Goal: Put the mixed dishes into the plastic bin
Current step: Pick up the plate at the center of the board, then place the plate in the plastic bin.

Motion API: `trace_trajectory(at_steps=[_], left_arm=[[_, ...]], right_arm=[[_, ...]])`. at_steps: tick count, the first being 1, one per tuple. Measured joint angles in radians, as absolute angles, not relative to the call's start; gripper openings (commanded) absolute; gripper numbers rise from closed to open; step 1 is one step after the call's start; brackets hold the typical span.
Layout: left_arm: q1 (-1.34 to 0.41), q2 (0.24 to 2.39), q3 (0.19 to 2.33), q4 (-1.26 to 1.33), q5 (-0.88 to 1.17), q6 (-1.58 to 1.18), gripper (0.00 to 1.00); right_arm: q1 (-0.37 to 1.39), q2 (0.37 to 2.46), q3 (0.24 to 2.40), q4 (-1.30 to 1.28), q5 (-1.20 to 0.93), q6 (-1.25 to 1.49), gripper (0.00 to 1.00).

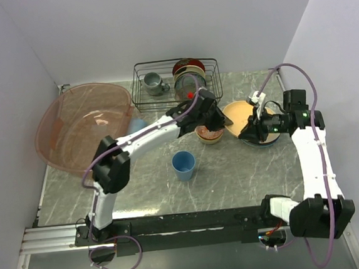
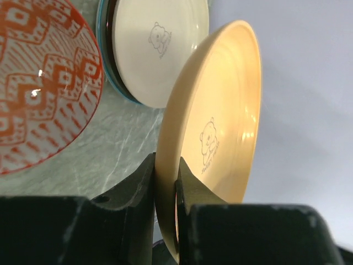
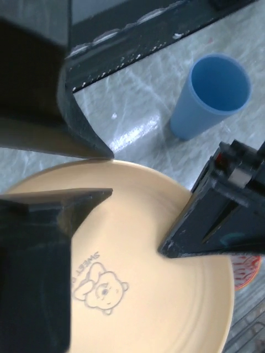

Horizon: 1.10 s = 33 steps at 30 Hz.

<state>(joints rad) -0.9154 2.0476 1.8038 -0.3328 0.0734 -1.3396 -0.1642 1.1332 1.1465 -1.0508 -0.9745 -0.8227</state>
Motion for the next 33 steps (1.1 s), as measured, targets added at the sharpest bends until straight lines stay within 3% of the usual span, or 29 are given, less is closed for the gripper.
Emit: trace_trajectory(at_steps=[2, 5, 20, 24, 33], left_arm=[[-0.912, 1.985, 1.736, -0.301, 0.082, -1.315, 0.01], [-0.901, 1.871, 1.627, -0.262, 0.085, -1.267, 0.01], [-0.757, 1.274, 0.947, 0.032, 0.164, -0.981, 0.01], [-0.732, 1.139, 0.845, 0.013, 0.152, -0.910, 0.01], [-0.654, 0.804, 0.784, -0.083, 0.062, -0.791, 0.01]], right_arm=[[-0.167, 1.106, 1.159, -1.075, -0.983, -0.817, 0.72], [-0.182, 1.073, 1.222, -1.115, -1.017, -0.808, 0.77], [-0.247, 0.872, 1.216, -0.853, -1.176, -0.389, 0.84], [-0.279, 0.828, 1.170, -0.706, -1.166, -0.263, 0.89], [-0.332, 0.799, 0.904, -0.353, -1.136, -0.013, 0.91]])
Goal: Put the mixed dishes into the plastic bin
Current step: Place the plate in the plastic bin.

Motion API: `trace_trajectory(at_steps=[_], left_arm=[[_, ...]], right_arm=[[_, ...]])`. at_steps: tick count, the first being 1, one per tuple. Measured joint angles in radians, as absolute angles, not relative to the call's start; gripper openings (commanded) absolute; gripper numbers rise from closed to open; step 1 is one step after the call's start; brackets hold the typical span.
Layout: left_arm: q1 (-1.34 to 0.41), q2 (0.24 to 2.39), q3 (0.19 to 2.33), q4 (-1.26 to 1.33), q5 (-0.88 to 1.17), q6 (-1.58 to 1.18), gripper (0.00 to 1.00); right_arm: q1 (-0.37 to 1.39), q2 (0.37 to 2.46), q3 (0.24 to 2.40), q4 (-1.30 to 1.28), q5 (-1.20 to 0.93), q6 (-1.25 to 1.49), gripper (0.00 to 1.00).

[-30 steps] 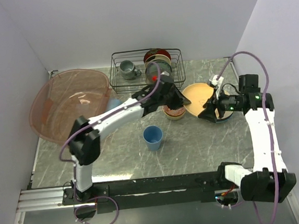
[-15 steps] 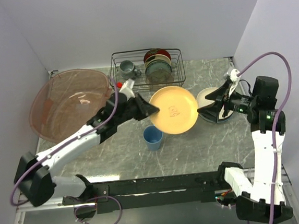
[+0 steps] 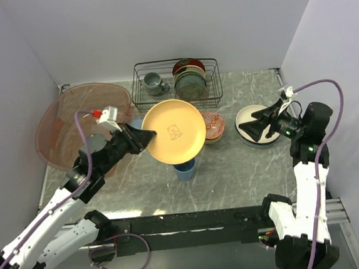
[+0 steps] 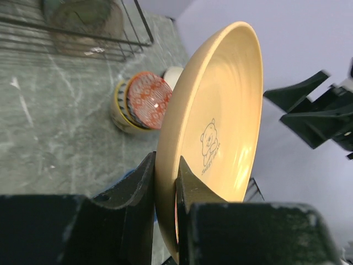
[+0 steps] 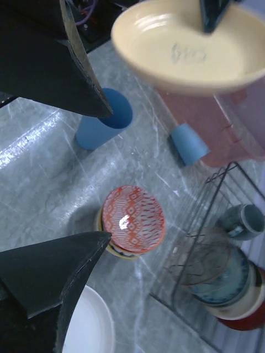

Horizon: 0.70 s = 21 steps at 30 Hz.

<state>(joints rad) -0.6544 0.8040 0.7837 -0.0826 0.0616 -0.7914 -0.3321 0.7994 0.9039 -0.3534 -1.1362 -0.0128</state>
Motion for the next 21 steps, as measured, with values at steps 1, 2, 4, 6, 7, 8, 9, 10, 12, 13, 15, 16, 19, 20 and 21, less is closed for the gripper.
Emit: trace_trajectory(at_steps=[1, 2, 4, 6, 7, 8, 9, 10, 12, 13, 15, 16, 19, 20, 21], left_arm=[[-0.646, 0.783, 0.784, -0.096, 0.049, -0.779, 0.01], [-0.636, 0.766, 0.784, -0.110, 0.040, -0.770, 0.01], [-0.622, 0.748, 0.785, -0.141, 0.027, -0.758, 0.01], [-0.611, 0.744, 0.786, -0.175, 0.005, -0.744, 0.01], [-0.607, 0.744, 0.788, -0.196, -0.005, -0.740, 0.01], [-0.602, 0.744, 0.791, -0.218, -0.019, -0.736, 0.01], [-0.598, 0.744, 0.793, -0.233, -0.030, -0.733, 0.01], [-0.594, 0.743, 0.799, -0.253, -0.043, -0.727, 0.01], [-0.587, 0.742, 0.811, -0.273, -0.069, -0.722, 0.01], [-0.584, 0.741, 0.818, -0.279, -0.082, -0.720, 0.01], [-0.577, 0.735, 0.831, -0.287, -0.107, -0.719, 0.01], [-0.572, 0.730, 0.839, -0.295, -0.121, -0.719, 0.01], [-0.555, 0.725, 0.863, -0.308, -0.147, -0.718, 0.01], [-0.546, 0.727, 0.874, -0.314, -0.154, -0.718, 0.01], [-0.535, 0.731, 0.887, -0.319, -0.158, -0.717, 0.01]], right_arm=[[-0.337, 0.805, 0.881, -0.337, -1.135, -0.004, 0.91], [-0.344, 0.818, 0.844, -0.302, -1.132, 0.004, 0.92], [-0.355, 0.850, 0.794, -0.266, -1.121, 0.012, 0.92], [-0.366, 0.876, 0.753, -0.252, -1.114, 0.016, 0.92], [-0.369, 0.882, 0.742, -0.250, -1.111, 0.016, 0.92], [-0.371, 0.883, 0.735, -0.242, -1.110, 0.016, 0.92], [-0.371, 0.880, 0.731, -0.232, -1.110, 0.016, 0.92], [-0.371, 0.876, 0.731, -0.222, -1.107, 0.017, 0.92], [-0.371, 0.867, 0.731, -0.206, -1.102, 0.018, 0.92], [-0.371, 0.861, 0.731, -0.200, -1.097, 0.018, 0.92], [-0.371, 0.851, 0.731, -0.194, -1.087, 0.017, 0.92], [-0.371, 0.846, 0.731, -0.193, -1.080, 0.013, 0.92], [-0.371, 0.833, 0.731, -0.194, -1.060, 0.002, 0.92], [-0.371, 0.829, 0.731, -0.194, -1.055, -0.002, 0.92], [-0.371, 0.826, 0.731, -0.194, -1.050, -0.005, 0.92]])
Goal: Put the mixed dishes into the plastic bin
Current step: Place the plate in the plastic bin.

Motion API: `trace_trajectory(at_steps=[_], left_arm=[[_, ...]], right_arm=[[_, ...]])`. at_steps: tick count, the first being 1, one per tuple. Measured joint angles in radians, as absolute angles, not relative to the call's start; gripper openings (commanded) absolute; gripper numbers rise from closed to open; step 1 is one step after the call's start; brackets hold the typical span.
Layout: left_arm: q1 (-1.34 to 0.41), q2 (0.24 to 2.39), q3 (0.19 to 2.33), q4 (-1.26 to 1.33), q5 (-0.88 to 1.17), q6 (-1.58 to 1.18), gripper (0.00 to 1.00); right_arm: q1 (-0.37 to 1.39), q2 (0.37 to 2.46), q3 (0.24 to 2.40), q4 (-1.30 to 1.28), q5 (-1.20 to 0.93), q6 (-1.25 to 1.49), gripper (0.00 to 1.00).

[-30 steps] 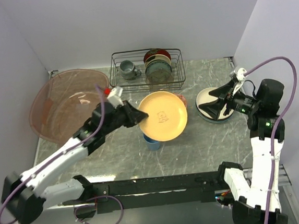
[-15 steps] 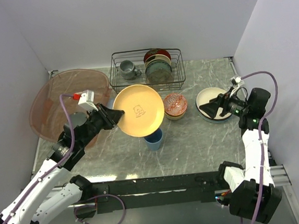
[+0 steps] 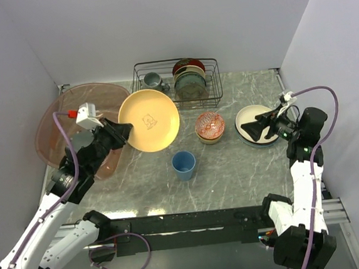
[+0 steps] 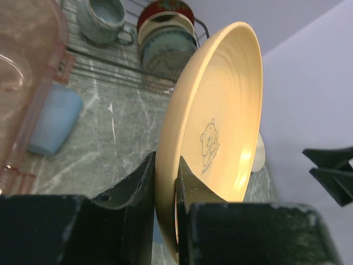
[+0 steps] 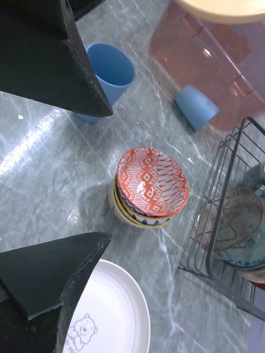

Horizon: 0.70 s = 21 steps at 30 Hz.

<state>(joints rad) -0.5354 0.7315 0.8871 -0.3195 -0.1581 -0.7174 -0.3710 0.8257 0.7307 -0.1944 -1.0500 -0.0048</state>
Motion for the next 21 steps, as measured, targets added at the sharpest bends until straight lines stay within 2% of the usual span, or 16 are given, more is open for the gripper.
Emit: trace_trajectory(at_steps=[7, 21], left_arm=[[-0.392, 0.825, 0.968, -0.318, -0.136, -0.714, 0.01], [0.134, 1.092, 1.050, -0.264, 0.145, -0.808, 0.01]], right_arm=[[-0.371, 0.784, 0.725, -0.194, -1.029, -0.018, 0.96], [-0.371, 0.747, 0.697, -0.179, -1.027, -0.017, 0.97]])
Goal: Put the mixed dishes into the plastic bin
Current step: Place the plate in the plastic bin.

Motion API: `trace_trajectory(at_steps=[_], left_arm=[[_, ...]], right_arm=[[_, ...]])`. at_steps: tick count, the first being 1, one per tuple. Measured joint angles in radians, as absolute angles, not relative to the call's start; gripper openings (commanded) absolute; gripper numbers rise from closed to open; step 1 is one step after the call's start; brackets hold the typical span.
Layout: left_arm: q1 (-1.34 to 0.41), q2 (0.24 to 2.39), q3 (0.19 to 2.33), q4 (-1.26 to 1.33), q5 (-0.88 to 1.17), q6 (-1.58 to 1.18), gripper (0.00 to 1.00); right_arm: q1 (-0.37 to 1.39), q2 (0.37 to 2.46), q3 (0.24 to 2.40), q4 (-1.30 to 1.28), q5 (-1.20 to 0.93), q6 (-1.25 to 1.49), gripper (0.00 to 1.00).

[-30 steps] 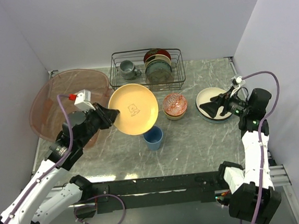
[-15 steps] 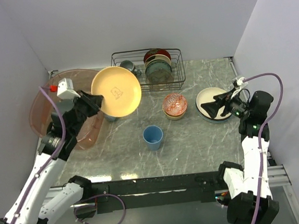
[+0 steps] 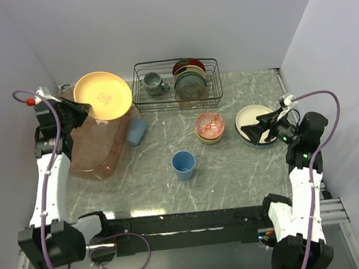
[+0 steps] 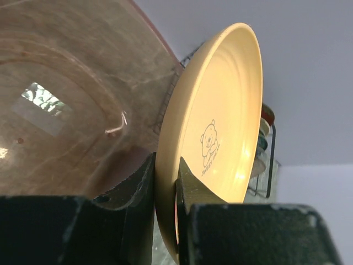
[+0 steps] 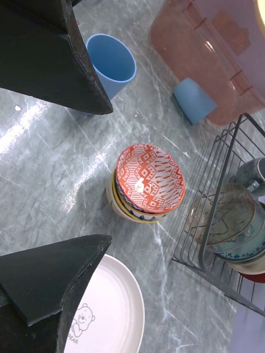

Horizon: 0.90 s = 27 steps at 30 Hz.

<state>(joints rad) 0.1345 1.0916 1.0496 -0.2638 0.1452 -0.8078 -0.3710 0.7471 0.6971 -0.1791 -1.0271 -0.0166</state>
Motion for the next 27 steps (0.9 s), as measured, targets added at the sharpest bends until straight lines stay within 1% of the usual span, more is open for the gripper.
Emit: trace_trajectory(at_steps=[5, 10, 16, 27], left_arm=[[0.244, 1.169, 1.050, -0.229, 0.191, -0.867, 0.01], [0.299, 1.256, 1.050, -0.204, 0.201, -0.894, 0.01], [0.311, 1.380, 1.079, -0.208, 0.190, -0.896, 0.01], [0.316, 1.520, 1.122, -0.207, 0.159, -0.876, 0.01]], right_arm=[[-0.371, 0.749, 0.697, -0.179, -1.019, -0.017, 0.97], [-0.371, 0.769, 0.697, -0.179, -1.017, -0.017, 0.97], [-0.371, 0.788, 0.697, -0.179, -1.009, -0.020, 0.97], [-0.371, 0.815, 0.697, -0.180, -0.985, -0.030, 0.97]])
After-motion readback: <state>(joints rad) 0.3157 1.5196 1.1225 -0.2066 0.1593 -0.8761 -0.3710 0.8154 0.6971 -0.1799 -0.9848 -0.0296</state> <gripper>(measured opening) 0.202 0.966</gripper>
